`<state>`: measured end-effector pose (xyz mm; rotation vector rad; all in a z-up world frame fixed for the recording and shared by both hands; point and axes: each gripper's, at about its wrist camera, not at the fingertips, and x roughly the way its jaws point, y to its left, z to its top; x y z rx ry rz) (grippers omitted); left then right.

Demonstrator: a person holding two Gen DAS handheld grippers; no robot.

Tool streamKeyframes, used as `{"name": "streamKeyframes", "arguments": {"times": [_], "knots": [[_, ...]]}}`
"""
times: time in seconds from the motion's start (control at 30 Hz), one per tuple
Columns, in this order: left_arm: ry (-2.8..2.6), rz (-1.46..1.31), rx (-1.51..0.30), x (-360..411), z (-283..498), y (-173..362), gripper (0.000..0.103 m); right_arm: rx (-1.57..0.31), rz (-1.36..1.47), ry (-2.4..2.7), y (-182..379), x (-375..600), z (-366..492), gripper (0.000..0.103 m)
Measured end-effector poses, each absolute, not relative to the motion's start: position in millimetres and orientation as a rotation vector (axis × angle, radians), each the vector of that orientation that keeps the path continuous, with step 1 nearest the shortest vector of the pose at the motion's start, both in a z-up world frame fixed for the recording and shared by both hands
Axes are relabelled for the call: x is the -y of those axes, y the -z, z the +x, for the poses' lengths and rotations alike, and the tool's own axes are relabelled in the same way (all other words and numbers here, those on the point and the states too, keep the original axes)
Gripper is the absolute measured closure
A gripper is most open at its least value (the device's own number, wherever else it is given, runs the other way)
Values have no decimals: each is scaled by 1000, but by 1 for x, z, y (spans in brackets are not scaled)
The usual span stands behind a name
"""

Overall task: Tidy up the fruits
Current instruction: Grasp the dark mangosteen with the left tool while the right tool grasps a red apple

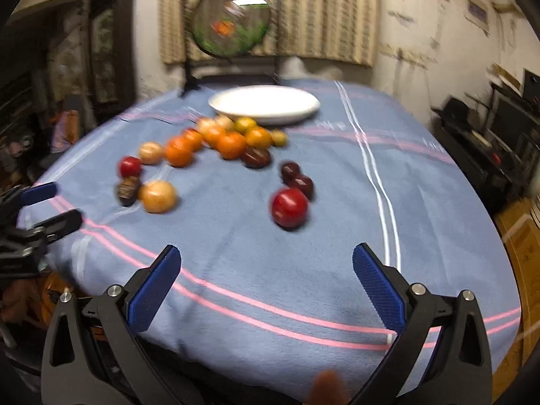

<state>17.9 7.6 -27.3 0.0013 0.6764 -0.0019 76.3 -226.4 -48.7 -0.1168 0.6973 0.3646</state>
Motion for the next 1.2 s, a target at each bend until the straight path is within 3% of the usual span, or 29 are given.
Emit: {"name": "streamKeyframes", "arguments": {"times": [0.13, 0.23, 0.3, 0.43, 0.53, 0.67, 0.83, 0.93, 1.07, 1.2], "knots": [[-3, 5, -694, -12, 26, 36, 2, -726, -112, -355, 59, 229, 102, 2], [-10, -7, -707, -19, 33, 41, 2, -757, -89, -365, 64, 228, 122, 18], [-18, -19, -707, -24, 36, 41, 2, -777, -79, -354, 67, 228, 134, 20], [-30, -21, -702, -30, 40, 44, 2, -834, -60, -346, 79, 224, 158, 38], [-32, -14, -701, -34, 44, 47, 2, -864, -57, -335, 86, 224, 165, 40], [-26, -24, -717, -40, 54, 51, 2, -879, -41, -357, 89, 224, 169, 55], [6, -43, -737, -46, 73, 54, 3, -871, -33, -388, 88, 224, 167, 63], [28, -38, -749, -45, 83, 56, 10, -868, -18, -400, 88, 227, 166, 63], [59, -31, -790, -43, 98, 64, 33, -867, -10, -411, 87, 227, 167, 63], [69, -30, -813, -40, 108, 69, 34, -868, 9, -427, 87, 230, 167, 63]]}}
